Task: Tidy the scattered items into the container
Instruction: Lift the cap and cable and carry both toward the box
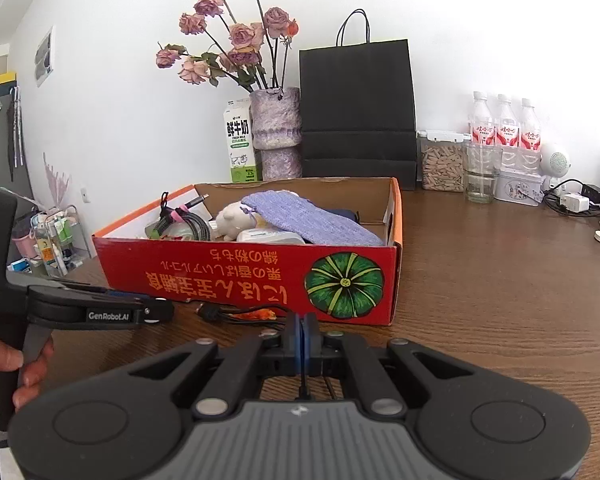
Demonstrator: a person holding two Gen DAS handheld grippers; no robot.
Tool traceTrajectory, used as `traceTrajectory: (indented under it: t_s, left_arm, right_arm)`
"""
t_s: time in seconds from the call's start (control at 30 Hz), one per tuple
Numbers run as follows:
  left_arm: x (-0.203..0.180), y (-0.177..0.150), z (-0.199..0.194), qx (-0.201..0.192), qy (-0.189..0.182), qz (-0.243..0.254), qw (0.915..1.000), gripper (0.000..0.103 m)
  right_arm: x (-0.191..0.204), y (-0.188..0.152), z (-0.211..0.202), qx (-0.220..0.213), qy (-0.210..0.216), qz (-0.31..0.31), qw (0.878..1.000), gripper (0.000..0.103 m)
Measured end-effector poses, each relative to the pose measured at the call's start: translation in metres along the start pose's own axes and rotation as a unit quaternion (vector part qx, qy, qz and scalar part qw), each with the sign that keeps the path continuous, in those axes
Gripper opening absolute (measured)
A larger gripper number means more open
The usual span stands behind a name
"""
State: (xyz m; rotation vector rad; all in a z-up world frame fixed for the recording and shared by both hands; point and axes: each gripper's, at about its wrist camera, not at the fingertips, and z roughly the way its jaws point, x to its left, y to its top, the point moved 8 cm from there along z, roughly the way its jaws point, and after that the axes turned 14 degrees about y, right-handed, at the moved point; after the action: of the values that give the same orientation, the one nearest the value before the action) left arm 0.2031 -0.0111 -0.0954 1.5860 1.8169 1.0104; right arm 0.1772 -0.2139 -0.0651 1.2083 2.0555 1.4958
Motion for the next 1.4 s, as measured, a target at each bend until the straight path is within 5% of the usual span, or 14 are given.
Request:
traceTrajectory:
  t_s: [0.6,0.73,0.8,0.87,0.93,1.23,1.3,1.33,1.4]
  left_arm:
    - [0.021,0.043,-0.059,-0.088,-0.018,-0.030,0.9955,0.029]
    - [0.019,0.039,-0.057,-0.082,-0.020,-0.025,0.9961,0.029]
    - [0.021,0.032,-0.052,-0.069,-0.019,-0.024,0.9971,0.029]
    - [0.023,0.024,-0.046,-0.055,-0.019,-0.023,0.9980,0.029]
    - [0.026,0.016,-0.042,-0.046,-0.017,-0.023,0.9985,0.029]
    - [0.046,0.002,-0.034,-0.026,-0.006,-0.034,0.9991,0.029]
    - [0.050,0.002,-0.033,-0.025,-0.004,-0.037,0.9990,0.029]
    - [0.052,0.001,-0.033,-0.025,-0.004,-0.039,0.9989,0.029]
    - [0.055,0.000,-0.033,-0.024,-0.003,-0.043,0.9988,0.029]
  right_arm:
    - [0.043,0.066,-0.029,-0.062,0.019,-0.078,0.995,0.000]
    - [0.047,0.066,-0.017,-0.034,0.032,-0.083,0.995,0.002]
    - [0.044,0.049,-0.001,0.013,0.040,-0.081,0.996,0.011]
    - [0.037,0.030,0.017,0.059,0.040,-0.078,0.994,0.052]
    - [0.028,0.011,0.038,0.101,0.035,-0.080,0.991,0.068]
    - [0.017,-0.002,0.088,0.158,0.061,-0.061,0.984,0.066]
    - [0.024,0.001,0.090,0.167,0.076,-0.067,0.981,0.049]
    - [0.027,0.002,0.091,0.174,0.081,-0.068,0.979,0.024]
    - [0.032,0.003,0.090,0.187,0.092,-0.065,0.976,0.013]
